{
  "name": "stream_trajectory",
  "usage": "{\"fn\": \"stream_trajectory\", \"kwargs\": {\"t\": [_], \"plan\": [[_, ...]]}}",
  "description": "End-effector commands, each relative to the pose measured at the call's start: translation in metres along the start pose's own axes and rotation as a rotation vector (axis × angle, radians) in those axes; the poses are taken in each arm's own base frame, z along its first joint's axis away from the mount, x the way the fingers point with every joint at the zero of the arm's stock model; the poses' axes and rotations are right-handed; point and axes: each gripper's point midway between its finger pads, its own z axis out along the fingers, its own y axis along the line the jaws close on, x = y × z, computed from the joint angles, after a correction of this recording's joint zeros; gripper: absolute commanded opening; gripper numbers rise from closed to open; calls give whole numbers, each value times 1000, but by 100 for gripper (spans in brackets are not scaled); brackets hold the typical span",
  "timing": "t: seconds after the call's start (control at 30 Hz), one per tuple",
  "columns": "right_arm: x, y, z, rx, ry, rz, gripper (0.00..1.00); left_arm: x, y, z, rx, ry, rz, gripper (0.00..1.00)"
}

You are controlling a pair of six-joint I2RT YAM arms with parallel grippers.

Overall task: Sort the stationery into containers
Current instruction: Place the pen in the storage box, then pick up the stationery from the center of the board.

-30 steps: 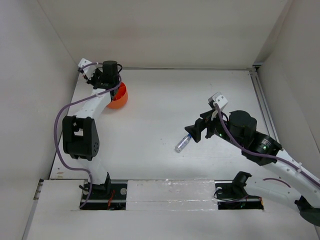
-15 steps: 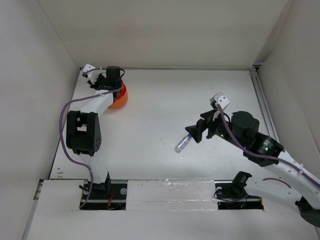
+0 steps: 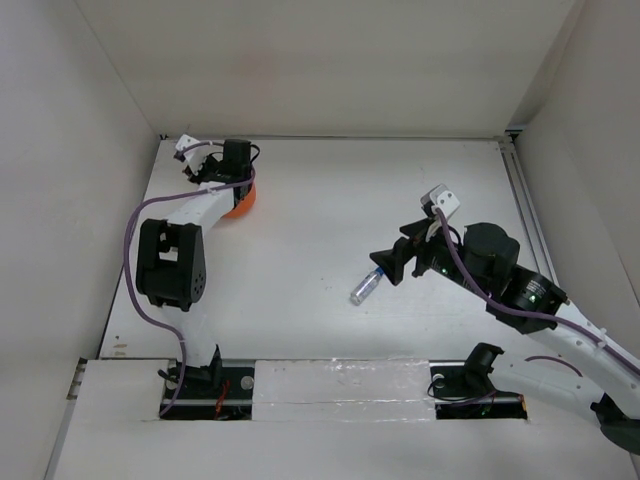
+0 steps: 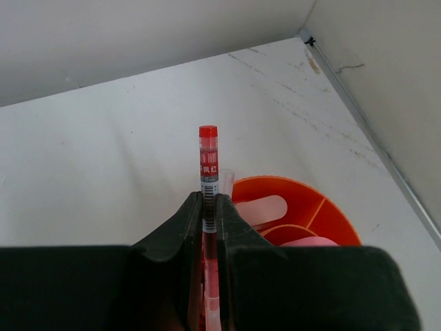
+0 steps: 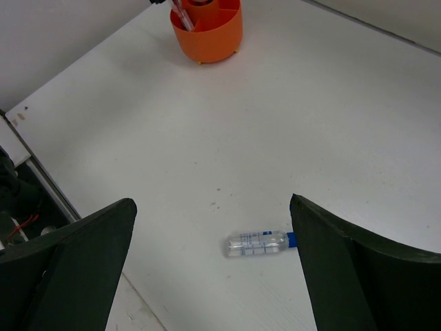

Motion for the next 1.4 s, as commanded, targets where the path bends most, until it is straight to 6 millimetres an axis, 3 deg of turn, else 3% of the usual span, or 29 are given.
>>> {"fn": "stream_trajectory", "kwargs": {"t": [0.0, 0.1, 0.17, 0.23, 0.47, 0.53, 0.7, 0.8, 0.93, 1.03, 1.1, 1.13, 1.17, 1.3, 1.37], "plan": [[-14, 2, -1, -16, -59, -6, 99, -6, 5, 1, -40, -19, -7, 4], [-14, 2, -1, -16, -59, -6, 99, -3, 8, 3, -54, -23, 0, 11], [-14, 2, -1, -16, -59, -6, 99, -2, 9, 2, -57, -20, -1, 25], [-14, 2, -1, -16, -59, -6, 99, -5, 7, 1, -46, -13, -11, 29], [-13, 5, -1, -35, -56, -6, 99, -50, -11, -47, 35, -67, -46, 62], [-11, 5, 1, -33, -47, -7, 99, -77, -15, -62, 63, -76, -109, 68], [-7, -4, 9, 26, -23, 20, 100, -112, -17, -102, 151, -75, -162, 100], [2, -26, 14, 163, 9, 85, 100, -124, -23, -127, 243, -43, -131, 100], [19, -45, 20, 298, 70, 143, 100, -119, -33, -154, 417, 93, -106, 100], [34, -53, 23, 368, 115, 198, 100, -109, -26, -168, 499, 154, -87, 100], [41, -55, 23, 388, 135, 227, 100, -90, -25, -181, 580, 218, -45, 100], [45, -56, 21, 399, 131, 242, 100, -90, -29, -192, 646, 231, -27, 100], [45, -58, 18, 410, 120, 266, 100, -78, -33, -205, 699, 275, -5, 100], [46, -64, 11, 434, 46, 314, 100, -48, -28, -239, 742, 333, 101, 100], [60, -71, 15, 484, 88, 328, 99, -38, -22, -249, 746, 363, 131, 100]]}}
